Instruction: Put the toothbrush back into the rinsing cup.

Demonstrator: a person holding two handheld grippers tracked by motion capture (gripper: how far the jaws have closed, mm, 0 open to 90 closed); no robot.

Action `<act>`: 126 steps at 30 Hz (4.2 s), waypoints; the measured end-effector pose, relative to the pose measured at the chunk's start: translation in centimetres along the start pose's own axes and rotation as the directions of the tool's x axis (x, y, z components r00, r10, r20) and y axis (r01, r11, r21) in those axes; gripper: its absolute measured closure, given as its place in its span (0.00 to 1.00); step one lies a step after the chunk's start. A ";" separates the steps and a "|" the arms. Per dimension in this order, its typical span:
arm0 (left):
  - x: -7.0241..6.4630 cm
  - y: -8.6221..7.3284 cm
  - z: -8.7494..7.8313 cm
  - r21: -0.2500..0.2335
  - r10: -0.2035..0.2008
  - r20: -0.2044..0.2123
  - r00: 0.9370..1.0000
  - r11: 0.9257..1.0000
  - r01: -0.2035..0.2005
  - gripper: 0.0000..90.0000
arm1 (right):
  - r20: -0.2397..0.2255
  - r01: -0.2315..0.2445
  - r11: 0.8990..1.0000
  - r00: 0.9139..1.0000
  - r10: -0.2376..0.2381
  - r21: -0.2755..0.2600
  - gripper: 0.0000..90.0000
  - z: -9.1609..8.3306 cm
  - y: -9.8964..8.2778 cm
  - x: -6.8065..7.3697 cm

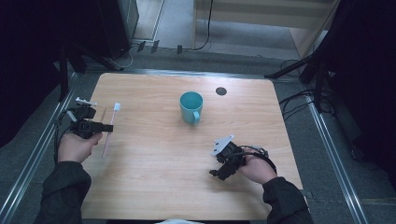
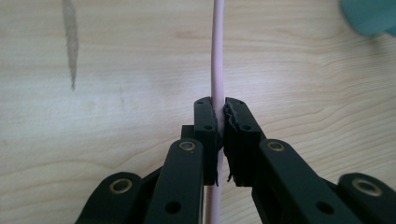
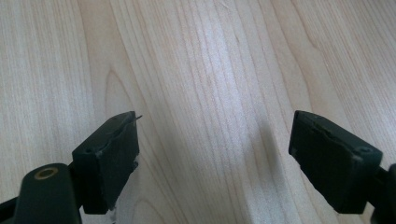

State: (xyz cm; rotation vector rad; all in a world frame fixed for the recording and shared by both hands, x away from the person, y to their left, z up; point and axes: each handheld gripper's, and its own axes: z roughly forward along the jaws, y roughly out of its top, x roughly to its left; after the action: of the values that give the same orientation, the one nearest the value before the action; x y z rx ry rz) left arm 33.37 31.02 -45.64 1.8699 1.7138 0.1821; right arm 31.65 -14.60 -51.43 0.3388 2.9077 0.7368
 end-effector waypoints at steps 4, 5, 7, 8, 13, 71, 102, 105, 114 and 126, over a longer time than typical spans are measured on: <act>-0.9 0.2 -0.3 -0.040 0.033 0.006 0.999 0.999 -0.032 0.93 | 0.000 0.001 1.000 1.000 -0.001 0.000 0.18 0.0 0.0 0.0; -1.2 0.2 -0.5 -0.060 0.044 0.012 0.999 0.997 -0.044 0.93 | -0.001 0.001 1.000 1.000 -0.001 0.000 0.18 0.0 0.0 0.0; -1.5 0.3 -0.5 -0.079 0.055 0.023 0.998 0.996 -0.053 0.93 | 0.000 -0.001 1.000 1.000 0.001 -0.001 0.18 0.0 0.0 0.0; -1.7 0.3 -0.6 -0.082 0.062 0.029 0.998 0.995 -0.060 0.93 | 0.000 -0.001 1.000 1.000 0.001 -0.001 0.18 0.0 0.0 0.0; -2.6 0.3 -0.7 -0.120 0.081 0.070 0.994 0.990 -0.072 0.93 | -0.001 0.000 1.000 1.000 0.000 -0.001 0.18 0.0 0.0 0.0; -14.8 5.5 2.1 -0.355 0.319 0.120 0.940 0.898 -0.260 0.93 | -0.004 -0.022 0.999 1.000 0.022 -0.025 0.18 -0.4 -0.3 0.0; -20.1 12.8 5.2 -0.351 0.383 0.113 0.917 0.879 -0.324 0.93 | -0.004 -0.013 0.999 1.000 0.013 -0.032 0.18 -0.5 -0.1 0.0; -20.7 13.2 5.7 -0.359 0.389 0.107 0.915 0.874 -0.329 0.93 | -0.005 -0.012 0.999 1.000 0.012 -0.032 0.18 -0.5 -0.1 0.0; -21.8 14.3 7.5 -0.357 0.382 0.126 0.915 0.879 -0.318 0.93 | -0.004 -0.009 0.999 1.000 0.008 -0.039 0.18 -0.6 -0.1 0.0; -22.2 14.0 10.2 -0.332 0.375 0.122 0.919 0.888 -0.318 0.93 | -0.006 -0.008 0.999 1.000 0.008 -0.035 0.18 -0.5 0.0 0.0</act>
State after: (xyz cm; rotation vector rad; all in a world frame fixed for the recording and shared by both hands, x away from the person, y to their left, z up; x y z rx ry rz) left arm 46.79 6.80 -40.62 1.8762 1.1411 0.3825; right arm 31.57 -14.82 -51.01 0.3454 2.8962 0.7908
